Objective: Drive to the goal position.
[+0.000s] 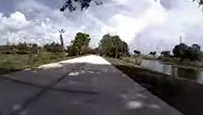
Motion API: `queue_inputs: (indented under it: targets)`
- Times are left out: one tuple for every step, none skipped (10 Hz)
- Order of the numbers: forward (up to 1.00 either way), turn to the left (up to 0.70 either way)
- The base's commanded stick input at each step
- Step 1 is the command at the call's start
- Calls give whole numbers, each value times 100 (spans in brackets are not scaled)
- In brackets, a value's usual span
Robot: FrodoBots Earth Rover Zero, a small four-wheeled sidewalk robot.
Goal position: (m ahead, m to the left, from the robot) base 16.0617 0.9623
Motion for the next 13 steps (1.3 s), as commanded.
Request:
queue_inputs:
  targets:
    - [85,0]
    - [85,0]
    - [85,0]
    - [85,0]
    - [85,0]
    - [85,0]
    - [85,0]
    - [85,0]
    - [85,0]
    - [85,0]
    - [85,0]
    - [85,0]
    - [85,0]
